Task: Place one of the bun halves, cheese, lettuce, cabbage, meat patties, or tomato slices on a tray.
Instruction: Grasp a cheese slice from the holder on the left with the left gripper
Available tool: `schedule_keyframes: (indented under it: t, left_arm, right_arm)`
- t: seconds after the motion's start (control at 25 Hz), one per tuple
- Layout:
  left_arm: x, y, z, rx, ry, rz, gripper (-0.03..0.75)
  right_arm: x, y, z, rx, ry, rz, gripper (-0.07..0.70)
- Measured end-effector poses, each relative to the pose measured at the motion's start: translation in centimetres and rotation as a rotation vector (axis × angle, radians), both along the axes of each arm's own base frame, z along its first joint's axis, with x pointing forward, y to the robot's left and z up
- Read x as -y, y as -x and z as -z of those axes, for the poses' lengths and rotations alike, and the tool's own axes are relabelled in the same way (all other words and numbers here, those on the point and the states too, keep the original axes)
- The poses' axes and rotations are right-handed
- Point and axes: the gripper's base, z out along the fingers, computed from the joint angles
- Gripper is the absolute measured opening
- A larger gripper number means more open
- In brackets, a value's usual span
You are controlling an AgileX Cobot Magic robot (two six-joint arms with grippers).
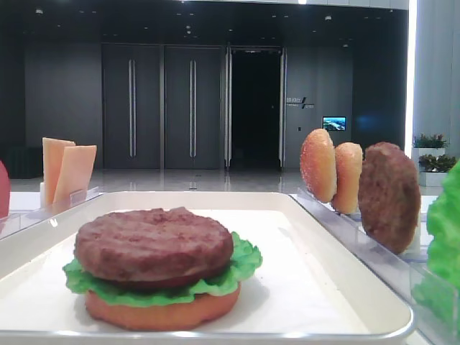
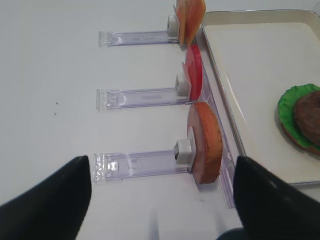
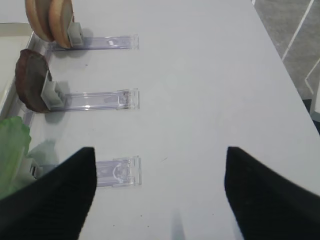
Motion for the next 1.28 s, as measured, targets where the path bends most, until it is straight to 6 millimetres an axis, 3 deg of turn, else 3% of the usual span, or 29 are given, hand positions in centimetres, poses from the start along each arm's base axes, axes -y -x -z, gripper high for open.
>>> schedule_keyframes:
  t: [0.76, 1.28]
  left_arm:
    - [0.0, -0.1, 0.0, -0.008, -0.002, -0.005, 0.692]
    - [0.0, -4.5, 0.5, -0.306, -0.011, -0.009, 0.692]
  right_arm:
    - [0.0, 0.0, 0.0, 0.000, 0.000, 0.000, 0.535]
    - [0.0, 0.0, 0.0, 0.000, 0.000, 0.000, 0.535]
